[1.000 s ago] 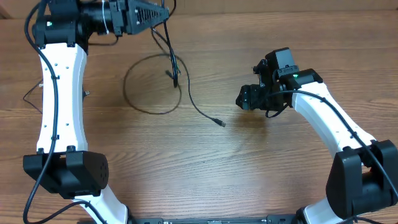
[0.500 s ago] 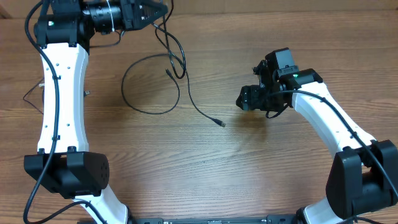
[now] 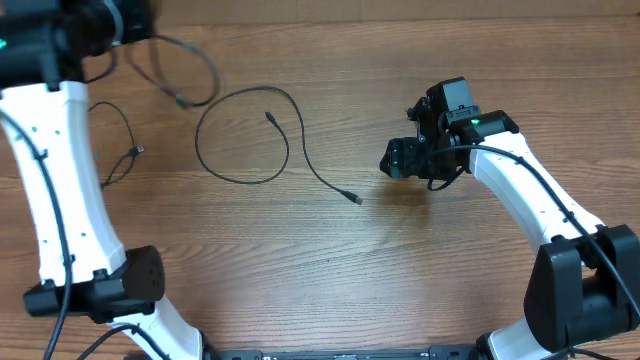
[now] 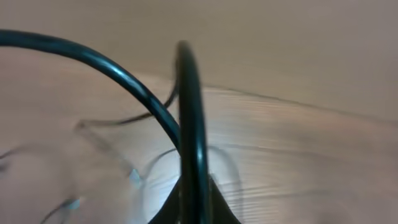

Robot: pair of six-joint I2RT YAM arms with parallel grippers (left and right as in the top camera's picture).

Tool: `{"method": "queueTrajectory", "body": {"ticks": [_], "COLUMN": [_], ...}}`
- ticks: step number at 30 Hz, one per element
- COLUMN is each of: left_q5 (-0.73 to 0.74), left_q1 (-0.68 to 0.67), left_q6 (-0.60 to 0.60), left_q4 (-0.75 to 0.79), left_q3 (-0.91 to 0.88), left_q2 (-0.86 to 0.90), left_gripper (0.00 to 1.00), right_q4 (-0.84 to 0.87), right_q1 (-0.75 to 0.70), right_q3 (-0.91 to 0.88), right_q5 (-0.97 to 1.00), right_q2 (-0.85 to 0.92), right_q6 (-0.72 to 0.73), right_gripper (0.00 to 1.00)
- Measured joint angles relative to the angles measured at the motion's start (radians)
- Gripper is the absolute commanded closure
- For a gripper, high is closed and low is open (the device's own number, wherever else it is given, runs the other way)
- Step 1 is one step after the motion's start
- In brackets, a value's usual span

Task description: Untangle cables

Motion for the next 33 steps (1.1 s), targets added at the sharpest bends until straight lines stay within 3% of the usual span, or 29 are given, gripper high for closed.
{"method": "queueTrajectory", "body": {"ticks": [8, 16, 33], "left_q5": [-0.295, -0.362, -0.491], "left_q1": [0.193, 0.312, 0.316], "left_q6": [-0.159, -0.257, -0.276], "left_q4": [-0.142, -0.137, -0.116], "left_q3": [-0.012, -0.016, -0.017], "left_q2": [-0.002, 0.021, 0.373], "left_gripper": [0.96, 0.96, 0.96], "right_q4": [0.003, 0.003, 0.0], "right_q1": [0.0, 0.0, 0.0], "right_q3": [0.0, 0.0, 0.0], "right_q5": [0.0, 0.0, 0.0], "right_q2": [0.0, 0.0, 0.0], "right_q6": [0.0, 0.0, 0.0], "right_gripper": [0.2, 0.2, 0.2]}}
